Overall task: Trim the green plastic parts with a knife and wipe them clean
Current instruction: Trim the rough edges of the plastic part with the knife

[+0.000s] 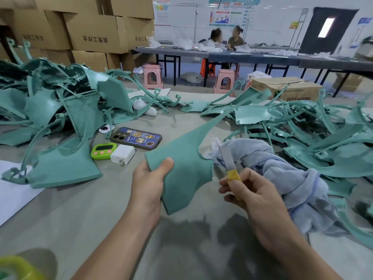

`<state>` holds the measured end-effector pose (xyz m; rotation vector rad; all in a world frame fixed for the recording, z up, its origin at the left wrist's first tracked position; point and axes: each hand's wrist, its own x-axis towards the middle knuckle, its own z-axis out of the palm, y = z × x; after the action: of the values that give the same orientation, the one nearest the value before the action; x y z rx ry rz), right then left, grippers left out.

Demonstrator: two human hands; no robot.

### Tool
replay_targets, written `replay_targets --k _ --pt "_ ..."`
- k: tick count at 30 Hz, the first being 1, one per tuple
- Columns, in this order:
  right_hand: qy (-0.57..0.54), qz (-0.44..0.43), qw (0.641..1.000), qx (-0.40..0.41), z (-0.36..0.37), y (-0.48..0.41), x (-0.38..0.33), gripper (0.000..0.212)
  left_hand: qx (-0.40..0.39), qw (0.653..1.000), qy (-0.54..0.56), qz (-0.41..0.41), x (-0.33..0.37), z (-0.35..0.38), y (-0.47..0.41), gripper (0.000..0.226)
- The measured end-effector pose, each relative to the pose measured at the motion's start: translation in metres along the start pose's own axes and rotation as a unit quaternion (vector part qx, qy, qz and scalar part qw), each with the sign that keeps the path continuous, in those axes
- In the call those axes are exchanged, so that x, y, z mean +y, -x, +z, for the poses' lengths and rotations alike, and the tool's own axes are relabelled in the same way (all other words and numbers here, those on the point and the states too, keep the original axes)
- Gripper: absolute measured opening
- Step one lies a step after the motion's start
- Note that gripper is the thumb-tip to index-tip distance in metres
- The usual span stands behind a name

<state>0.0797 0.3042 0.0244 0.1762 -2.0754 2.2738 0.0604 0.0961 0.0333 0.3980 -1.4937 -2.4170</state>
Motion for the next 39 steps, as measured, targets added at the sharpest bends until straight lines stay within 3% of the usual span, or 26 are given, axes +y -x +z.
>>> replay_targets --k 5,7,9,11,18,21,24,26,29,34,36,39 --pt "0.073 -0.051 0.996 0.002 -0.002 0.0 -0.005 0.018 -0.024 0.987 -0.068 0.147 0.002 -0.003 0.002 0.032" --pt "0.101 -0.078 0.992 0.008 0.0 0.002 -0.006 0.022 -0.055 0.952 -0.169 0.25 0.004 -0.009 0.003 0.036" --pt "0.129 -0.102 0.986 0.009 0.003 0.005 -0.005 0.031 -0.094 0.892 -0.274 0.348 0.0 -0.013 0.004 0.027" --pt "0.15 -0.121 0.981 -0.001 0.006 0.008 -0.004 0.027 -0.091 0.846 -0.342 0.399 -0.007 -0.016 0.003 0.024" --pt "0.229 -0.178 0.957 0.024 0.025 0.007 -0.005 0.024 -0.104 0.781 -0.374 0.489 -0.02 -0.019 -0.005 0.043" --pt "0.285 -0.156 0.935 0.141 0.015 -0.005 -0.005 0.025 -0.101 0.789 -0.358 0.489 -0.02 -0.022 -0.007 0.043" --pt "0.309 -0.057 0.904 0.289 -0.016 -0.021 -0.007 0.028 -0.087 0.809 -0.341 0.471 -0.015 -0.02 -0.003 0.039" --pt "0.272 -0.034 0.907 0.32 -0.028 -0.023 -0.007 0.023 -0.075 0.834 -0.32 0.443 -0.012 -0.017 0.002 0.031" --pt "0.231 -0.058 0.927 0.29 -0.024 -0.02 -0.004 0.017 -0.019 0.895 -0.273 0.353 -0.009 -0.013 0.006 0.022" --pt "0.157 -0.062 0.965 0.199 -0.022 -0.017 -0.002 0.02 0.133 0.943 -0.175 0.25 -0.002 -0.022 -0.01 0.01" --pt "0.211 -0.034 0.969 0.123 -0.022 -0.014 0.0 0.025 0.159 0.965 -0.087 0.191 0.001 -0.027 -0.018 0.01" --pt "0.421 0.009 0.907 0.007 -0.017 -0.01 0.001 0.033 0.17 0.977 -0.021 0.129 0.004 -0.031 -0.023 0.011"
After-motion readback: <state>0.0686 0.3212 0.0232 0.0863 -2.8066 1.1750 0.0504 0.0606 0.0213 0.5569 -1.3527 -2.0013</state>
